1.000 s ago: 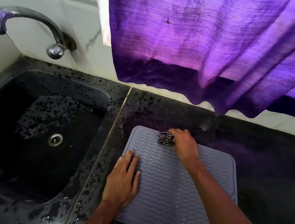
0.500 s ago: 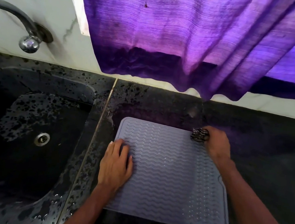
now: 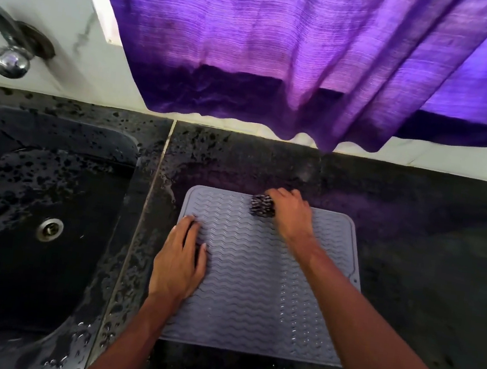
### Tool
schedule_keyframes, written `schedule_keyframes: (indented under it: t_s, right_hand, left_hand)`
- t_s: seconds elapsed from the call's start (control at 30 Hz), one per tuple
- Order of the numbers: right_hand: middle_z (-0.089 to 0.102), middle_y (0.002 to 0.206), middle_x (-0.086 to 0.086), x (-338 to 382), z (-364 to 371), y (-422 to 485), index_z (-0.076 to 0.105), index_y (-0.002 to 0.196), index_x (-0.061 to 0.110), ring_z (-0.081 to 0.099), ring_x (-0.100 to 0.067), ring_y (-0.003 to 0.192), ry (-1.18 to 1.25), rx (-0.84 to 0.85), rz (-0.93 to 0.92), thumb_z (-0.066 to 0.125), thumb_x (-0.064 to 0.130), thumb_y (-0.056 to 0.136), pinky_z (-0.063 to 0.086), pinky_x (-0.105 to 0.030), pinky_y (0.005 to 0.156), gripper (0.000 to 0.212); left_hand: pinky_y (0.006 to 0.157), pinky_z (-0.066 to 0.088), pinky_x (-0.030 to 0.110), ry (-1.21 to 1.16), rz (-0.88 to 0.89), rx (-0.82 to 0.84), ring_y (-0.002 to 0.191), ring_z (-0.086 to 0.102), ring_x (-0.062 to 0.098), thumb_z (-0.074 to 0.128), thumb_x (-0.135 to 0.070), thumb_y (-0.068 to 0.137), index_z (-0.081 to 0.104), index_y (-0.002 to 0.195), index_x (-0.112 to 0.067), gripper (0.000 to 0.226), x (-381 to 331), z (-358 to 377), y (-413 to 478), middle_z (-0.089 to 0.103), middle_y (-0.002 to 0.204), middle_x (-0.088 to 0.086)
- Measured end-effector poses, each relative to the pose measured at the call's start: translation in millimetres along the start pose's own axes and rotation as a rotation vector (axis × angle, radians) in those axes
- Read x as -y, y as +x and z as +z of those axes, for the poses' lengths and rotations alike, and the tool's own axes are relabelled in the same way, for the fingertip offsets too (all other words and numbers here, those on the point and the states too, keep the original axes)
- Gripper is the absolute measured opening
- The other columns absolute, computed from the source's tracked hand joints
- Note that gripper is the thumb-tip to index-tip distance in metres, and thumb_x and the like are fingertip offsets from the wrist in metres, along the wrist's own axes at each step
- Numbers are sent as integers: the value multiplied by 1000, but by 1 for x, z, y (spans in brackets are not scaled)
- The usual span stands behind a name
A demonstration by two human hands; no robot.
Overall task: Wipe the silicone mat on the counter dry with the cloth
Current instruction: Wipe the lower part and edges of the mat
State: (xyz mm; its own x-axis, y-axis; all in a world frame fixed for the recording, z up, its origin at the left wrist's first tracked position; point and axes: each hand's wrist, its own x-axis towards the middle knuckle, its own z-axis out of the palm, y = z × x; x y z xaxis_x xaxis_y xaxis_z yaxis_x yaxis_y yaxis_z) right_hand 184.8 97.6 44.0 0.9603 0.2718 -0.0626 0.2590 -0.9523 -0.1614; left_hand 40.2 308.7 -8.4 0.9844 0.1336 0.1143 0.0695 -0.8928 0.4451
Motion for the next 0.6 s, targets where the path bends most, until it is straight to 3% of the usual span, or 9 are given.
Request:
schedule_keyframes:
  t_s: [0.17, 0.4, 0.5, 0.6]
  right_hand:
    - [67, 102, -1, -89, -17, -30, 63, 108, 26, 58, -33, 97, 45, -24, 166, 59, 0, 75, 52, -42, 74, 42]
    - [68, 104, -18, -142, -37, -53, 64, 103, 12, 62, -41, 97, 112, -70, 444, 54, -2, 80, 54, -51, 78, 29]
    - [71, 98, -16, -106, -33, -42, 67, 100, 15, 65, -38, 92, 166, -102, 381, 57, -3, 77, 54, -45, 78, 30]
    - [71, 97, -8, -37, -19, -30, 69, 102, 18, 66, -29, 90, 259, -70, 179, 62, -8, 68, 51, -34, 80, 42]
  left_hand:
    - [92, 55, 36, 10, -8, -2, 133, 51, 22, 39, -39, 96, 55, 136, -8, 53, 0, 1, 1, 46, 151, 4]
    - [90, 57, 38, 3, -14, -16, 132, 52, 23, 53, -29, 97, 55, 136, -7, 45, -1, 2, 0, 47, 150, 4]
    - [87, 58, 37, 3, -6, -15, 132, 53, 23, 42, -36, 97, 56, 136, -7, 51, -2, 2, 1, 48, 149, 5]
    - [85, 59, 37, -6, -8, -12, 133, 51, 21, 37, -38, 97, 56, 136, -8, 53, -2, 0, 0, 47, 149, 3]
